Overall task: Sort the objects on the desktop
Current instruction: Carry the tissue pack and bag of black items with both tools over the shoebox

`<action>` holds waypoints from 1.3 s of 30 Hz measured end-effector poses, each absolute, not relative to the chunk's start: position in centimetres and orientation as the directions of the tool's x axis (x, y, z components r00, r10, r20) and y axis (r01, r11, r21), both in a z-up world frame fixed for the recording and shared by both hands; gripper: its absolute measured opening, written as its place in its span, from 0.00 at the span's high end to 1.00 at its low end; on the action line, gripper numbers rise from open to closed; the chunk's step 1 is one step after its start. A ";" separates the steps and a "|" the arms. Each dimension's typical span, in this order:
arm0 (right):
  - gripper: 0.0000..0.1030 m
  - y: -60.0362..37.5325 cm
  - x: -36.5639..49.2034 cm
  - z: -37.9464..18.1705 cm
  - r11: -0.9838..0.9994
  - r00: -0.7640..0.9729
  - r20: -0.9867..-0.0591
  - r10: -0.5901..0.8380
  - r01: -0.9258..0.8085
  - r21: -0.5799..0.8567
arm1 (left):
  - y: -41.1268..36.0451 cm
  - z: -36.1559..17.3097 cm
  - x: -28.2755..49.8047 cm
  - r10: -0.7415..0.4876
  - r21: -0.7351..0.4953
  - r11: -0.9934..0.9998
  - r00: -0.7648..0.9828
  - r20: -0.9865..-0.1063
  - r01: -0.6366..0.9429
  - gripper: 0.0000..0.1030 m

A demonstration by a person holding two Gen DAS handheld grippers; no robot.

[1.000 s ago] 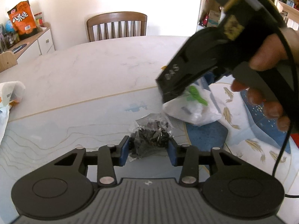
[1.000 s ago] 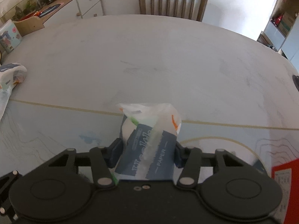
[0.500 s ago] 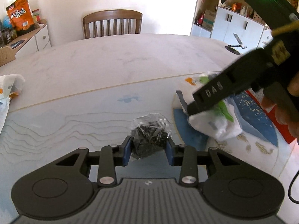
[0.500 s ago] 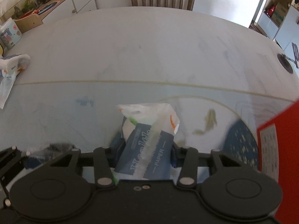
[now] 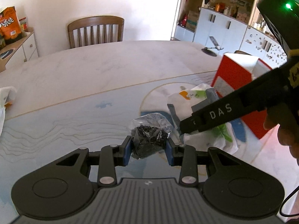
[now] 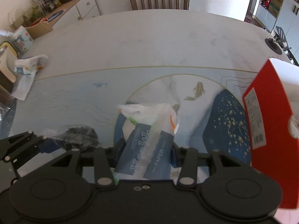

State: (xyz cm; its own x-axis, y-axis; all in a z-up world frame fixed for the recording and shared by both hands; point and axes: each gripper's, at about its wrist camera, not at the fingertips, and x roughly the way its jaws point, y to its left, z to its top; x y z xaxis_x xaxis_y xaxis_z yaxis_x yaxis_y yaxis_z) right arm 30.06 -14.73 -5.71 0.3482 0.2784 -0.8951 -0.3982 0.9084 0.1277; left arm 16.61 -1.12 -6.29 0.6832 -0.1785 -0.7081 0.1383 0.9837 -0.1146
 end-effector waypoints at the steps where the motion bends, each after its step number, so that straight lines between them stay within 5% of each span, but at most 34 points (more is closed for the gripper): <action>1: 0.56 -14.9 29.6 -5.4 0.907 0.351 -0.893 0.283 -0.399 0.131 | -1.3 -6.0 16.5 -0.181 -0.115 0.983 0.683 -0.708 0.142 0.66; 39: 0.55 -35.4 26.1 1.7 0.956 0.529 -0.799 0.284 -0.216 0.197 | -17.4 2.3 18.5 -0.380 -0.141 0.908 0.633 -0.675 0.394 0.66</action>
